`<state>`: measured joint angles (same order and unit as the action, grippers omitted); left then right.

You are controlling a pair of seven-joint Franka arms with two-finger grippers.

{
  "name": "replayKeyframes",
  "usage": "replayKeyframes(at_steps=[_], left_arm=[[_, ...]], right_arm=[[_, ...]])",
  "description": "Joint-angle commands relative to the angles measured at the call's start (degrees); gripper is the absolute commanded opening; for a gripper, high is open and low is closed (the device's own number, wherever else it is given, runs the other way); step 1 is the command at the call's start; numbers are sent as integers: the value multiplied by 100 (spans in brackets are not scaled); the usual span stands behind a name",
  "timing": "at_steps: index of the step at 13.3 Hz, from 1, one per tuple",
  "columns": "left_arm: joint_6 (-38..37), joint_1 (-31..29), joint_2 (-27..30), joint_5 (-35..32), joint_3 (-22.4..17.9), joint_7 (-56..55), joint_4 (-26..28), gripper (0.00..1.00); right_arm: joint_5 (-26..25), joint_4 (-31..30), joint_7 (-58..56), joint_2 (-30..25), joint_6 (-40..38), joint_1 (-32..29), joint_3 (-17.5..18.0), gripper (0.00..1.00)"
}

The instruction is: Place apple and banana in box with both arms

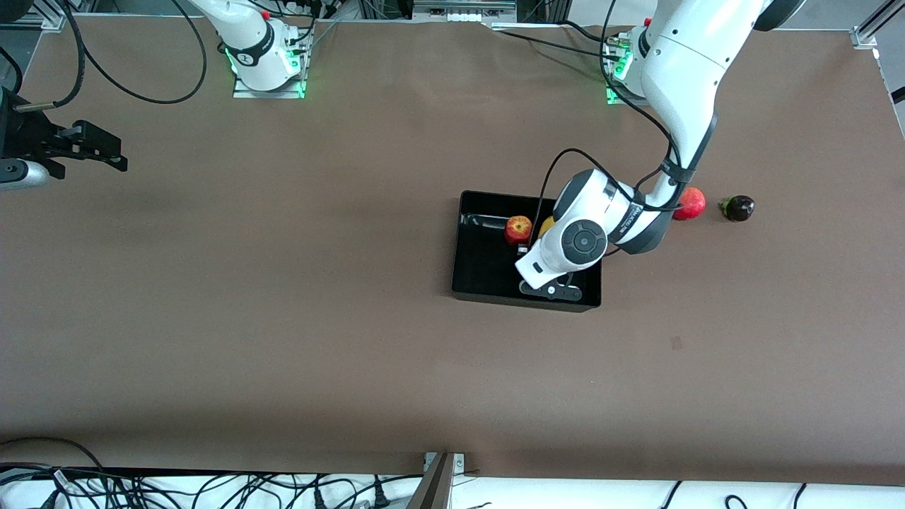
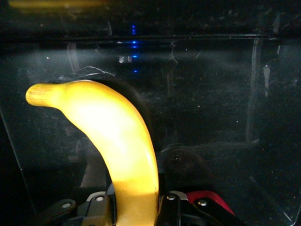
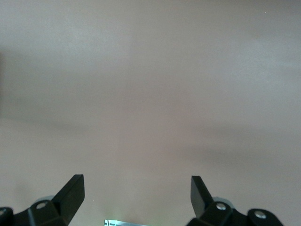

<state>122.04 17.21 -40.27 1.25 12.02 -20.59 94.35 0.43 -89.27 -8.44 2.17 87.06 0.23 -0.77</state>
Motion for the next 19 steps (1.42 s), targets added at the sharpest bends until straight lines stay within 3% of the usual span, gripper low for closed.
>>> replayKeyframes(at_steps=[1, 4, 6, 7, 8, 12, 16, 19], left_arm=[[197, -25, -16, 25, -51, 160, 66, 0], [329, -34, -86, 25, -69, 152, 66, 3], [329, -51, -78, 25, -69, 134, 66, 47], [321, -69, -77, 34, -69, 99, 75, 80], [329, -69, -77, 34, -69, 90, 66, 100], [-116, -121, 228, 34, -77, -50, 14, 100], [-1531, -340, 1422, -1, -200, -586, -22, 100], [-1936, -578, 2371, -151, -446, -578, -22, 100]], right_arm=[[19, 24, 44, -41, -49, 3, 6, 100], [28, 24, 53, -41, -57, 3, 6, 100], [71, 24, 53, -33, -40, 3, 6, 100], [80, 24, 53, -33, -49, 3, 6, 100], [106, 24, 53, -41, -66, 3, 6, 100], [107, 24, 53, -24, -31, -6, -3, 100], [107, 24, 44, -6, -31, -6, -2, 100], [98, 24, 53, -6, -22, -6, -11, 100]])
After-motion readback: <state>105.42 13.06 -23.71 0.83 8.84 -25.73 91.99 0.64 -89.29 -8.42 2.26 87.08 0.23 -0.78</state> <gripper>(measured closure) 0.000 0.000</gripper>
